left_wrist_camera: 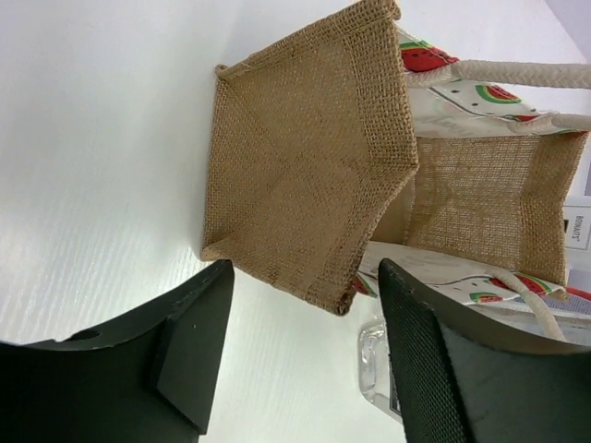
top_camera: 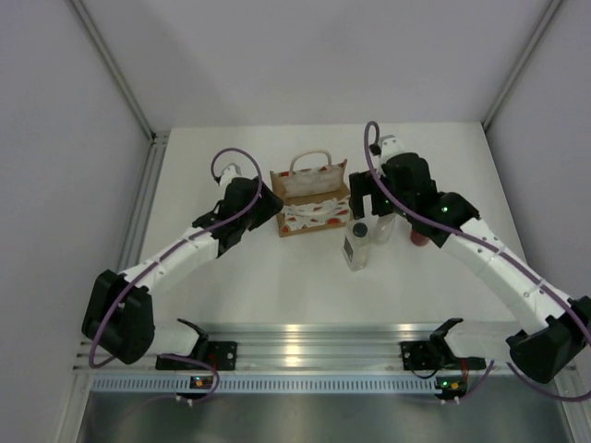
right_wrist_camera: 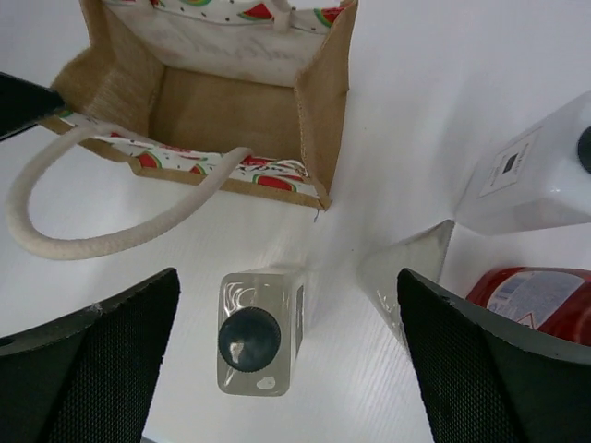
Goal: Take the personal care products out of the canvas bag
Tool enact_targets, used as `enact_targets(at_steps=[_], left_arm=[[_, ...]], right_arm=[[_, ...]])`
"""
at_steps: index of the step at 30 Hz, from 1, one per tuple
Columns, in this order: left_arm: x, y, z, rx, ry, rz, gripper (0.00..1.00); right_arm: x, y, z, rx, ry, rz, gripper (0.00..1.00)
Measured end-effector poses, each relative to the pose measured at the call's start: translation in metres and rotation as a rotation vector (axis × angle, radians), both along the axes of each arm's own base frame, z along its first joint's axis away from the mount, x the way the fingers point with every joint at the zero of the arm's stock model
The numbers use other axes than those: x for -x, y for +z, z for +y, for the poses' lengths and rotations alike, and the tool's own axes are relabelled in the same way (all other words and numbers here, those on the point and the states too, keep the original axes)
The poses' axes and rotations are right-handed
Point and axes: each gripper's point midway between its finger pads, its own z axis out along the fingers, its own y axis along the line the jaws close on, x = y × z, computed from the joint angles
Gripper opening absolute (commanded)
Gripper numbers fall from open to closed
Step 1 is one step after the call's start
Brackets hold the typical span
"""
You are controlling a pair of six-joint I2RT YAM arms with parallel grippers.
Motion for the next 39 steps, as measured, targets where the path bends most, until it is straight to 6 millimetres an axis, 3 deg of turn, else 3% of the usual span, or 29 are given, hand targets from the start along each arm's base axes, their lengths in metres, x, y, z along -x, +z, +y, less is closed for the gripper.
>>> enact_targets(at_steps=[4,5,6,11,16,20,27,33,39], left_arm=[[0.004,0.013,0.004,-0.011,-0.009,-0.025,0.77],[0.005,0.018,0.006,-0.018,-0.009,-0.033,0.93],[0.007,0.024,0.008,-0.027,-0.01,-0.044,0.99],[0.012,0.066,0.02,-0.06,-0.009,-0.117,0.99],[0.018,0.119,0.035,-0.121,-0.004,-0.197,0.99],[0.032,0.142,0.058,-0.211,0.016,-0.223,0.99],[0.071,0.16,0.107,-0.393,0.04,-0.265,0.98],[0.104,0.167,0.146,-0.482,0.103,-0.34,0.99],[0.114,0.123,0.175,-0.565,0.198,-0.265,0.99]], right_arm=[[0.005,0.033,-0.014,-0.028,-0.036,-0.093,0.98],[0.006,0.038,-0.018,-0.029,-0.049,-0.109,0.99],[0.007,0.044,-0.023,-0.031,-0.067,-0.128,1.0],[0.016,0.068,-0.053,-0.04,-0.167,-0.22,0.99],[0.033,0.075,-0.092,-0.035,-0.306,-0.293,0.99],[0.046,0.077,-0.121,-0.033,-0.416,-0.338,0.99],[0.059,0.058,-0.147,0.009,-0.504,-0.349,0.99],[0.06,0.036,-0.152,0.062,-0.518,-0.315,0.99],[0.06,0.026,-0.153,0.077,-0.531,-0.296,0.99]])
